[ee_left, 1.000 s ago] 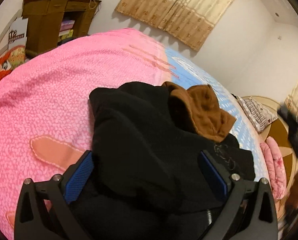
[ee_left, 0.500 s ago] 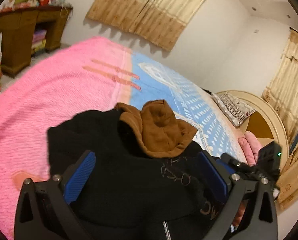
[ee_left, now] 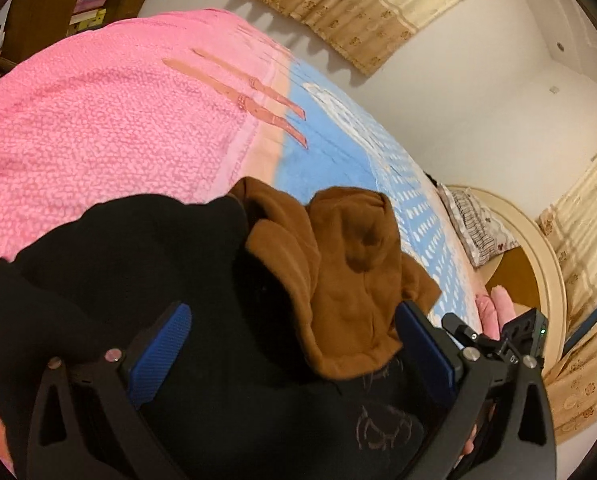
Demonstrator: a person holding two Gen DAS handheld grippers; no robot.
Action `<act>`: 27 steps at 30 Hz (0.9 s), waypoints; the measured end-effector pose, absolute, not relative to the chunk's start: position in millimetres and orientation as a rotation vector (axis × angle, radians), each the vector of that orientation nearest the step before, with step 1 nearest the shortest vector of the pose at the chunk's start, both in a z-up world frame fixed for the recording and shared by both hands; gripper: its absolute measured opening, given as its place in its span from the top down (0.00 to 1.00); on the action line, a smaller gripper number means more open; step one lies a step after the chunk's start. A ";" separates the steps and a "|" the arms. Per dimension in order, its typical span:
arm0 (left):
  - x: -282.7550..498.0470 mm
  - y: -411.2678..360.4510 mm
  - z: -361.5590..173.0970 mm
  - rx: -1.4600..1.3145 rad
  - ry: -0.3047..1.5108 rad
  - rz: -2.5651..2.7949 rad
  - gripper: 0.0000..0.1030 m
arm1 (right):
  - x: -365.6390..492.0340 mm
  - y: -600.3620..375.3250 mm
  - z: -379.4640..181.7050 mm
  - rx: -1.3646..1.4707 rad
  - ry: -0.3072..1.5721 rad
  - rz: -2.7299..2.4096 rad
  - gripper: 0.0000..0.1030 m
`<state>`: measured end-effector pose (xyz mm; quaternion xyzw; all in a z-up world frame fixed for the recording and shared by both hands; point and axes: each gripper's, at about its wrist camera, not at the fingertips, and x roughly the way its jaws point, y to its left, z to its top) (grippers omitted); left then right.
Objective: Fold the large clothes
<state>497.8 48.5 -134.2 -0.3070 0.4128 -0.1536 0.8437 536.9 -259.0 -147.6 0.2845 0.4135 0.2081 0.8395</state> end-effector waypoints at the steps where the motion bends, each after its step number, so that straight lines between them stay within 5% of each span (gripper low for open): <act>1: 501.6 46.3 -135.6 -0.656 0.875 -0.338 0.01 | 541.2 -258.5 -148.4 0.600 0.875 0.441 0.32; 5: 515.7 36.7 -139.2 -0.640 0.875 -0.369 0.16 | 562.0 -252.2 -153.3 0.572 0.882 0.437 0.41; 6: 521.5 33.8 -142.7 -0.643 0.881 -0.370 0.19 | 566.7 -250.7 -155.1 0.568 0.886 0.435 0.49; 7: 526.7 32.1 -147.2 -0.657 0.891 -0.380 0.28 | 569.9 -249.2 -156.9 0.563 0.892 0.432 0.67; 9: 538.5 27.7 -159.3 -0.699 0.929 -0.428 0.67 | 574.7 -249.3 -159.7 0.555 0.901 0.428 0.91; 10: 540.4 26.7 -161.0 -0.700 0.934 -0.444 0.97 | 575.1 -252.3 -159.4 0.560 0.889 0.421 0.91; 20: 507.5 44.5 -105.0 -0.746 0.735 -0.571 0.95 | 519.6 -277.1 -97.3 0.620 0.722 0.540 0.96; 25: 504.1 32.9 -106.4 -0.709 0.766 -0.565 0.95 | 517.1 -257.5 -108.5 0.524 0.844 0.482 0.95; 26: 504.9 32.7 -109.3 -0.713 0.769 -0.561 0.95 | 517.4 -256.3 -113.7 0.528 0.861 0.471 0.94; 27: 505.9 33.1 -111.7 -0.721 0.773 -0.561 0.95 | 519.1 -254.5 -124.0 0.552 0.891 0.467 0.74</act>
